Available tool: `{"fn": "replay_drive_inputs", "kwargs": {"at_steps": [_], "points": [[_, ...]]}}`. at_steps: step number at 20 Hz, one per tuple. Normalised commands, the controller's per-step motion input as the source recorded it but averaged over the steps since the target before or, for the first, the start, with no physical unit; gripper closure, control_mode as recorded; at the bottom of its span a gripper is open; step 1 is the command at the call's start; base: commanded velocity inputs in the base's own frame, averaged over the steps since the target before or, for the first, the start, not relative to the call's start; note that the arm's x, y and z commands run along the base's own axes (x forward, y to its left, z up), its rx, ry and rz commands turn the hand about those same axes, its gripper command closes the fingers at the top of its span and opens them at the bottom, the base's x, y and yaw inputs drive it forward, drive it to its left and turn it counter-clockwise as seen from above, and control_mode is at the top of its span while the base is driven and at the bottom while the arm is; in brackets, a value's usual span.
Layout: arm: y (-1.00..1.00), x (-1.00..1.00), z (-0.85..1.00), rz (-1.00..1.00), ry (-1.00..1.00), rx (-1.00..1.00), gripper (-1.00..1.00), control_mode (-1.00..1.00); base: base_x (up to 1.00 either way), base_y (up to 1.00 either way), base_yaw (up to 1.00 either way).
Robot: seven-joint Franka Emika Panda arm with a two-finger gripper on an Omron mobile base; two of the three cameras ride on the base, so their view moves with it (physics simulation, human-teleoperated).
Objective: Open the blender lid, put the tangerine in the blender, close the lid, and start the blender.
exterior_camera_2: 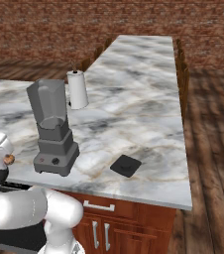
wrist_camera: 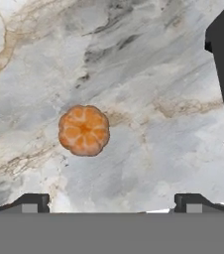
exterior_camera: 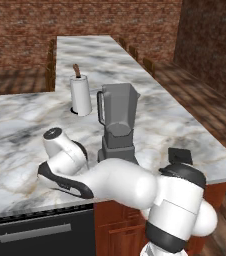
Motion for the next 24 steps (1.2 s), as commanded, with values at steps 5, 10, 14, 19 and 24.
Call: {"fn": "replay_drive_inputs", "kwargs": {"at_steps": [5, 10, 14, 19, 24], "points": [[0.15, 0.35, -0.21, 0.00, 0.00, 0.00, -1.00, -1.00, 0.00, 0.00, 0.00], [0.01, 0.17, -0.27, 0.00, 0.00, 0.00, -1.00, -1.00, 0.00, 0.00, 0.00], [0.00, 0.06, -0.28, 0.00, 0.00, 0.00, -1.00, -1.00, 0.00, 0.00, 0.00], [0.09, 0.08, -0.20, 0.00, 0.00, 0.00, -1.00, -1.00, 0.00, 0.00, 0.00], [0.00, 0.00, -0.21, 0.00, 0.00, 0.00, -1.00, -1.00, 0.00, 0.00, 0.00]]}}
